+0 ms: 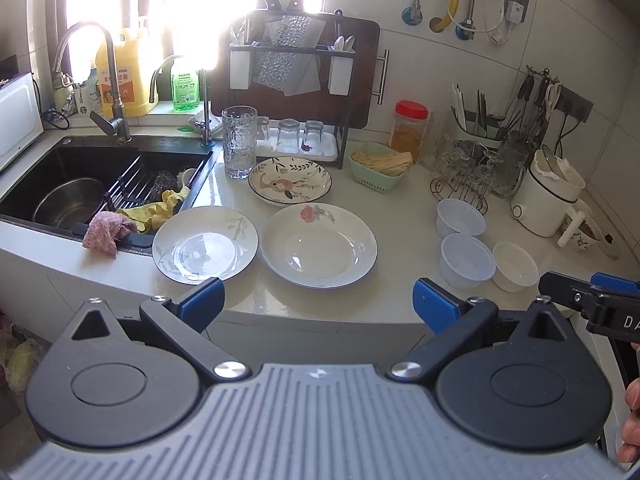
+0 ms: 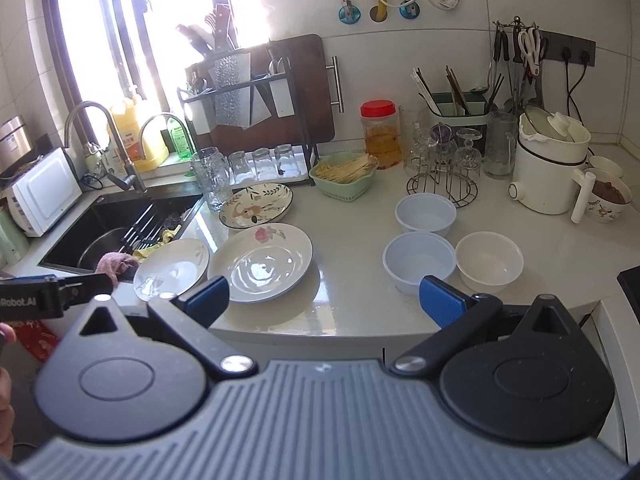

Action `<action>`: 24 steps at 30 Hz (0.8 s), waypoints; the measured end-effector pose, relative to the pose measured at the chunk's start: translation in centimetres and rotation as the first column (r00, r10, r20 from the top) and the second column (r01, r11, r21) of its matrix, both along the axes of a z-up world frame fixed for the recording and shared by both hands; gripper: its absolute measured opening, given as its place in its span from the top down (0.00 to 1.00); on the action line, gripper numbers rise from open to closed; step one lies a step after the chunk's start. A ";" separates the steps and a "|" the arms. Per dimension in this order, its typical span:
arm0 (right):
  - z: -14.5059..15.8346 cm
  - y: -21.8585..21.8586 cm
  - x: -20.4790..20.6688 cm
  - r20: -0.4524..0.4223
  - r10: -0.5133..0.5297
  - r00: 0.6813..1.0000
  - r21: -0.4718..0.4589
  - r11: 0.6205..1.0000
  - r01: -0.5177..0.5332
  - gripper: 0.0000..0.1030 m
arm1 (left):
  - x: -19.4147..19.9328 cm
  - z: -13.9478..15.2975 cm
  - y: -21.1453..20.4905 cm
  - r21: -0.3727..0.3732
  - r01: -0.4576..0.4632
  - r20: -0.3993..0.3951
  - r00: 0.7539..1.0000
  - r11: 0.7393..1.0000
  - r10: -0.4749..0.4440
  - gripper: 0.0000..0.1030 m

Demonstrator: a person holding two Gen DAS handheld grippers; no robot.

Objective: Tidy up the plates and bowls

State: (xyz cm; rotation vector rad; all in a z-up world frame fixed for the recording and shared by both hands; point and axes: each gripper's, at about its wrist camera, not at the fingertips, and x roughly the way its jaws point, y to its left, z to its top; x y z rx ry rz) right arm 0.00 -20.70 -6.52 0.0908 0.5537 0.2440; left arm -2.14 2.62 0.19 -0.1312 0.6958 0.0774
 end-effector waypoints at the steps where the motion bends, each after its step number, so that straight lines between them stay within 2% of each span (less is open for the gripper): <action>1: 0.0 0.0 0.0 -0.001 -0.001 1.000 0.001 1.000 0.001 0.00 | 0.0 -0.1 0.0 0.000 0.000 -0.001 1.000 1.000 0.000 0.01; 24: -0.5 -1.1 0.2 -0.017 -0.010 1.000 0.029 1.000 0.010 0.00 | 0.4 -0.3 -0.8 0.003 0.006 -0.012 1.000 1.000 -0.006 0.01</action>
